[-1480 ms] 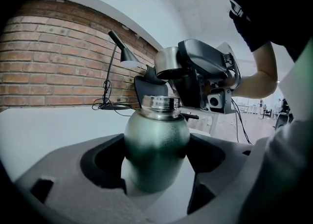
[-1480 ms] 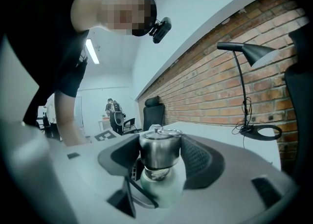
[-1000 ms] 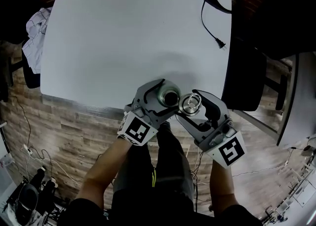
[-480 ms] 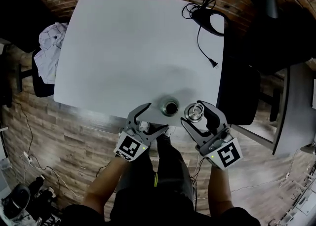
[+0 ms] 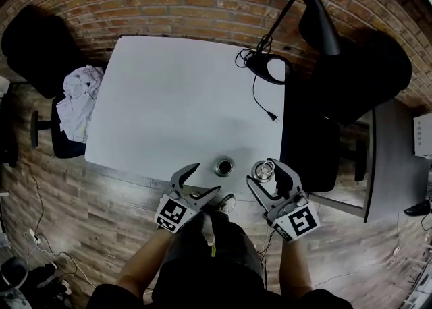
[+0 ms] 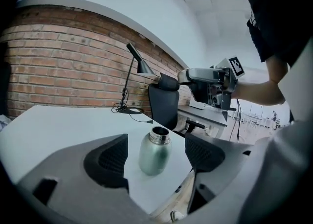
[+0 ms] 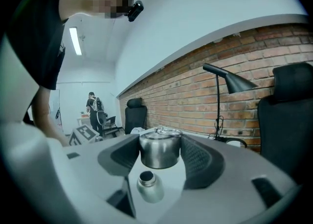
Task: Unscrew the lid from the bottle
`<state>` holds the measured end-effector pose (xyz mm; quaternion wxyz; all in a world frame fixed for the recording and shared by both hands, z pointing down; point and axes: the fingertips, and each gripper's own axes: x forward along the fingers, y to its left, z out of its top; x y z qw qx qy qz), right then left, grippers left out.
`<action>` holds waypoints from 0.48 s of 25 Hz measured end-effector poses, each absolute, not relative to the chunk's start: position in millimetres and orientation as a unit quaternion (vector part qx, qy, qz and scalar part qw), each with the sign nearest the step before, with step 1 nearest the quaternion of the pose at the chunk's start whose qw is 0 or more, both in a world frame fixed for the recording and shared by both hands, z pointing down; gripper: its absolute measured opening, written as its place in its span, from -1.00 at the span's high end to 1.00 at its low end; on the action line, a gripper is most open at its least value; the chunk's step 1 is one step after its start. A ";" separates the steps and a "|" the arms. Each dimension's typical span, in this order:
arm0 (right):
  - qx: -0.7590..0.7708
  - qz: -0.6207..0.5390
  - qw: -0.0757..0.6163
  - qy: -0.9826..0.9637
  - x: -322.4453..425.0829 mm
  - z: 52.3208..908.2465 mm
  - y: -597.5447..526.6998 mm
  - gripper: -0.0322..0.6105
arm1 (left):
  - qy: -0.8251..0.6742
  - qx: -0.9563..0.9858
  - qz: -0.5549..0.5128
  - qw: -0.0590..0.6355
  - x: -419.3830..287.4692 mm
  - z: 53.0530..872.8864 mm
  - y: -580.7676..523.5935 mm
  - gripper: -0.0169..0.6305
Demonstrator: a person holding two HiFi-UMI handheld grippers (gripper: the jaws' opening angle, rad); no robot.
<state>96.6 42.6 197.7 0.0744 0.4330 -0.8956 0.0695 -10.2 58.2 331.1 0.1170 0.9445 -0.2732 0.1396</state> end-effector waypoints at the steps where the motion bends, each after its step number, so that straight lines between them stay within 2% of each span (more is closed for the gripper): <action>1: 0.439 0.073 0.075 -0.892 99.5 194.8 44.7 0.07 | -0.277 0.944 0.140 0.116 -10.7 326.8 57.1 -0.23; 3: 0.450 0.082 0.074 -0.886 103.0 187.5 49.3 0.07 | -0.288 0.940 0.143 0.115 -13.7 318.9 53.8 -0.20; 4: 0.455 0.081 0.072 -0.884 105.2 183.3 50.9 0.07 | -0.295 0.938 0.144 0.114 -16.3 314.9 51.3 -0.09; 5: 0.460 0.075 0.070 -0.882 108.0 179.0 51.8 0.07 | -0.302 0.936 0.144 0.113 -19.4 310.4 48.2 0.14; 6: 0.464 0.069 0.067 -0.881 110.7 174.5 52.2 0.07 | -0.308 0.934 0.142 0.110 -22.4 304.7 44.6 0.26; 9: 0.477 0.069 0.060 -0.874 117.1 160.6 52.4 0.07 | -0.326 0.931 0.134 0.091 -30.4 277.8 31.9 0.48; 11: 0.488 0.075 0.059 -0.868 122.6 151.8 52.3 0.07 | -0.333 0.932 0.121 0.077 -34.4 257.9 26.6 0.73; 12: 0.494 0.076 0.058 -0.864 125.7 147.6 52.5 0.07 | -0.334 0.933 0.109 0.077 -35.9 248.3 25.6 0.78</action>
